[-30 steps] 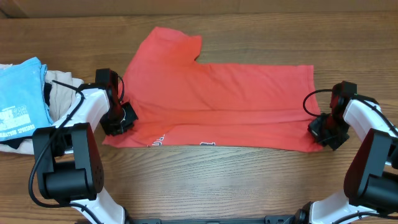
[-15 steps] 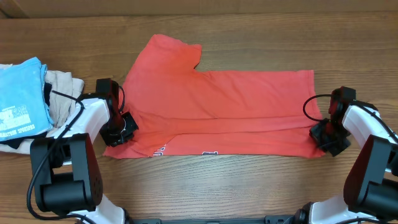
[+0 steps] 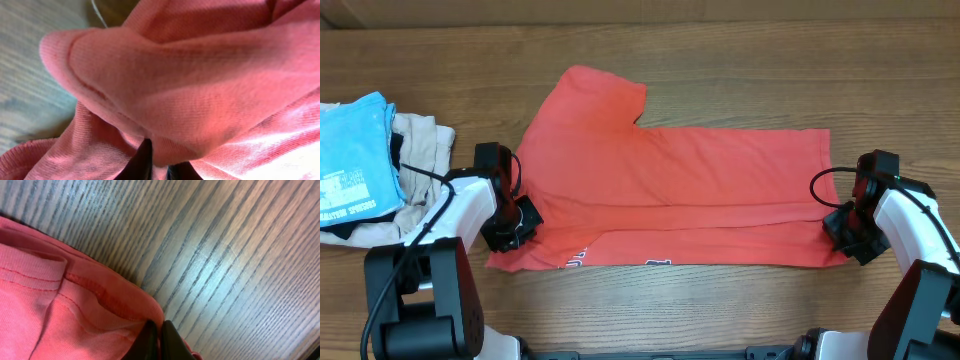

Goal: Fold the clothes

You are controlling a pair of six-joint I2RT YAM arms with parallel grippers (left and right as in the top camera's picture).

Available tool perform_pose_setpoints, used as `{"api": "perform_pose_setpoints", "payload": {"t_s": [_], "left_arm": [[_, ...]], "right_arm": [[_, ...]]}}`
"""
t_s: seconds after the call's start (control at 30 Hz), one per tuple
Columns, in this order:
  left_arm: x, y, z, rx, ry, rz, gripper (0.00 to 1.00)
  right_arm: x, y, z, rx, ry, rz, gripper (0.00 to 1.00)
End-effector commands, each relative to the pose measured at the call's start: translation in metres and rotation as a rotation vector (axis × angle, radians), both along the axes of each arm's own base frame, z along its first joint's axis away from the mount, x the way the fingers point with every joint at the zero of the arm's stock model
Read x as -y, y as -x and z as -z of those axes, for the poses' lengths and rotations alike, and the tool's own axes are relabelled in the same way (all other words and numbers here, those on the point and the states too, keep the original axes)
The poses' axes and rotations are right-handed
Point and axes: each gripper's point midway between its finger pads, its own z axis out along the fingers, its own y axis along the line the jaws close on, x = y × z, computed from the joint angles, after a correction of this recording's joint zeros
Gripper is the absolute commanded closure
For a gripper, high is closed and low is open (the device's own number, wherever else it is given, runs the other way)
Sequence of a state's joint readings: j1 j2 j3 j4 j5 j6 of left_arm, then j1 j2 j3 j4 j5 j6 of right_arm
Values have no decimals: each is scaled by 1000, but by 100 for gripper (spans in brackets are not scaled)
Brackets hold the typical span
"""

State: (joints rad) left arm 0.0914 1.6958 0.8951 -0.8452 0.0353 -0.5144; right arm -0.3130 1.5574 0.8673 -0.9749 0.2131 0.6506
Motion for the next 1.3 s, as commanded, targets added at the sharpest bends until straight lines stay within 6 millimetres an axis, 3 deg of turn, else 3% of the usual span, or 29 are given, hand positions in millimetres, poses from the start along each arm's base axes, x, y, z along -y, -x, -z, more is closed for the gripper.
{"api": "perform_pose_setpoints", "payload": {"t_s": [0.0,0.07,0.13,0.17,0.2,0.23,0.37,0.47,0.57,0.7,0.83,1.03,1.27], "left_arm": [[-9,27,6,-66,-57,-14,81],[-11,20,-4,-12,-68,-15,76],[-12,10,-14,56,-74,-7,55],[-12,4,-20,91,-77,-3,47],[-13,0,-26,122,-80,-3,41],[-13,-7,-33,158,-83,11,41],[-15,-32,-65,296,-96,47,38],[-6,-63,-93,442,-60,142,38],[11,-100,-122,619,0,302,30],[11,-143,-149,761,-44,418,26],[14,-179,-144,773,-27,474,24],[14,-224,-106,708,20,484,24],[18,-245,-61,656,76,491,24]], "right_arm": [[8,-8,-11,48,34,13,92],[9,-12,-16,73,38,14,90],[10,-18,-24,104,45,13,77],[10,-19,-28,117,49,13,63],[11,-22,-33,133,54,11,38],[10,-25,-37,151,49,-5,27],[2,-49,-57,272,0,-79,27],[-9,-72,-75,387,-52,-173,27],[-22,-90,-88,478,-113,-269,27],[-33,-99,-92,525,-163,-350,27],[-33,-99,-92,525,-163,-352,27],[-34,-98,-92,522,-164,-351,25],[-34,-98,-92,519,-165,-350,26]]}}
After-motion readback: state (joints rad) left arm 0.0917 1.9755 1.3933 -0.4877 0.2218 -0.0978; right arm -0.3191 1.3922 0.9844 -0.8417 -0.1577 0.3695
